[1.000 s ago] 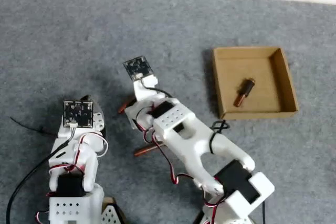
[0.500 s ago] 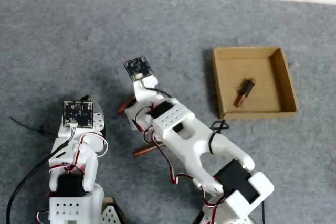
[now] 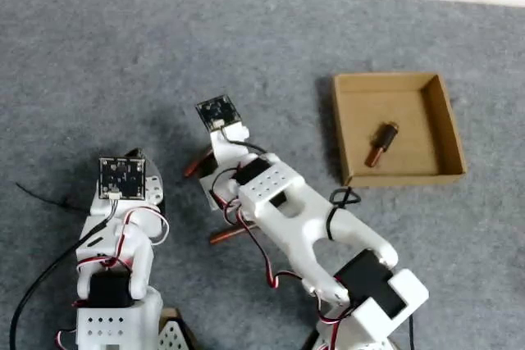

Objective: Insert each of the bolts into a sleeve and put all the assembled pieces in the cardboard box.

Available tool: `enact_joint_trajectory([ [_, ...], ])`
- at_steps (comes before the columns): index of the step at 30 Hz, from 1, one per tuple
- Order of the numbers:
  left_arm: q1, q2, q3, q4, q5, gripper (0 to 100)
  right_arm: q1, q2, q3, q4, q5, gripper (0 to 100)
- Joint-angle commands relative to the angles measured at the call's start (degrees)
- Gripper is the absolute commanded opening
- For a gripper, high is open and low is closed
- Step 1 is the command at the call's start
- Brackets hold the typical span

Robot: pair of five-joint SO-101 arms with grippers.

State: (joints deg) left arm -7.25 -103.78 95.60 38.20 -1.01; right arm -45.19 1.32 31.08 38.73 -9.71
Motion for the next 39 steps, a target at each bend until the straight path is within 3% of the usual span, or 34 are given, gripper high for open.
enact_joint_trajectory([
  [1, -0.6, -0.7, -0.7, -1.3, 0.6, 1, -0.7, -0.1, -3.1, -1.5, -0.4, 17.3],
  [10, -0.6, -0.7, -0.7, -1.3, 0.6, 1, -0.5, 6.6, -3.7, -1.7, -0.4, 17.3],
  [39, -0.6, -0.7, -0.6, -1.3, 0.6, 1, 3.6, 7.3, -3.8, -3.2, -0.4, 17.0],
])
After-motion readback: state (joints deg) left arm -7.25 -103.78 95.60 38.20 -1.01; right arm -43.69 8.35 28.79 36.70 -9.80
